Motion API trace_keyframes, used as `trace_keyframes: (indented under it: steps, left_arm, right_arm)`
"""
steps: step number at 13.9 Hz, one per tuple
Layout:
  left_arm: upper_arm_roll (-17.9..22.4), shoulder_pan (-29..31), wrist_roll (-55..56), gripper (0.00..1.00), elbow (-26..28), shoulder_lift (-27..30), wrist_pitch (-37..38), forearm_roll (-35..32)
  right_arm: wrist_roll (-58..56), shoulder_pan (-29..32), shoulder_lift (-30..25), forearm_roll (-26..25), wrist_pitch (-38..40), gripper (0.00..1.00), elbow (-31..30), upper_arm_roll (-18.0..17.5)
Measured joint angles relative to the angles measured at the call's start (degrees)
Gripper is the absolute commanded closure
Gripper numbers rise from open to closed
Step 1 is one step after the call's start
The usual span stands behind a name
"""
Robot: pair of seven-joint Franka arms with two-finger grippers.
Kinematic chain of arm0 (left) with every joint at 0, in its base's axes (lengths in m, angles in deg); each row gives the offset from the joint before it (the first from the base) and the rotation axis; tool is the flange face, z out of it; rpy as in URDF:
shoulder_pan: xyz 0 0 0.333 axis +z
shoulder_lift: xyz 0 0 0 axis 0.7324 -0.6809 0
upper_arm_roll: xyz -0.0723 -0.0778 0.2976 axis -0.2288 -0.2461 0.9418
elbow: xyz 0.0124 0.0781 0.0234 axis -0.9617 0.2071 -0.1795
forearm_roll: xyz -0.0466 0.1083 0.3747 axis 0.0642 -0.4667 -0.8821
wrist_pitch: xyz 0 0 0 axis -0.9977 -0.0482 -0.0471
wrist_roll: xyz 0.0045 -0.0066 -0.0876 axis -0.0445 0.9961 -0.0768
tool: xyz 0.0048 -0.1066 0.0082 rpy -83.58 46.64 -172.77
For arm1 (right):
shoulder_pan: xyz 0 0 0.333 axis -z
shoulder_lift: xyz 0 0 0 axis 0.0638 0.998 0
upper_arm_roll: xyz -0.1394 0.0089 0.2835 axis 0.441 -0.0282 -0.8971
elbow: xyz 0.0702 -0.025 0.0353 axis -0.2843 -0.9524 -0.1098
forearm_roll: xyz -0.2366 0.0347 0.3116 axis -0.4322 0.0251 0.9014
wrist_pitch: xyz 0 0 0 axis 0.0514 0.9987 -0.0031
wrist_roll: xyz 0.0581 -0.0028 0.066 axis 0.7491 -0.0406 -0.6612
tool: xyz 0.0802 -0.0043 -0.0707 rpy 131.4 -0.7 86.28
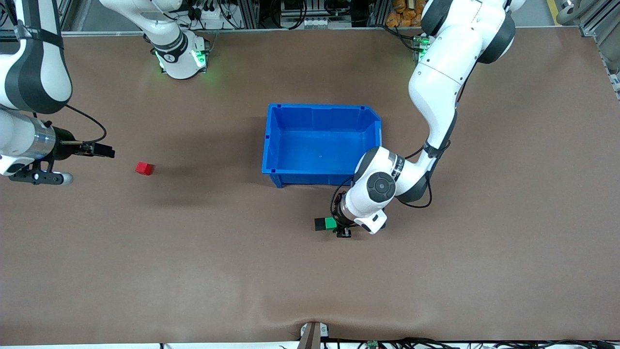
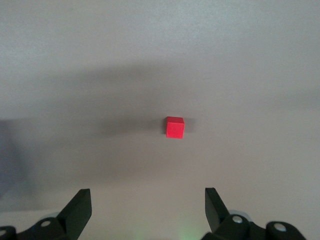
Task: Attach green and red cubes to black cube
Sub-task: 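Open the left gripper and raise it while the right gripper nears the red cube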
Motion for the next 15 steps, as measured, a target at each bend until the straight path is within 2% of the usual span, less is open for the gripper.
trace_keyframes:
  steps: [3,6,11,15]
  left_arm:
    - [0.0,1.3,-3.5,0.0,-1.7,2.0,5.2,0.0]
    - [0.1,3.2,-9.4,0.0,-2.4,7.1,12.0,0.0]
    - [0.3,7.5,-25.0,0.0,-2.4,16.9,24.9,0.0]
    - [0.5,12.7,-38.0,0.0,-2.2,22.0,33.5,0.0]
  right_arm:
    - [0.0,0.0,0.0,0.0,-1.2,0.0,-1.1,0.0]
    - [0.0,0.0,0.0,0.0,-3.1,0.0,-2.5,0.0]
    - [0.0,0.1,0.1,0.0,-5.9,0.0,-5.2,0.0]
    - [0.0,0.4,0.1,0.0,-8.1,0.0,-6.7,0.0]
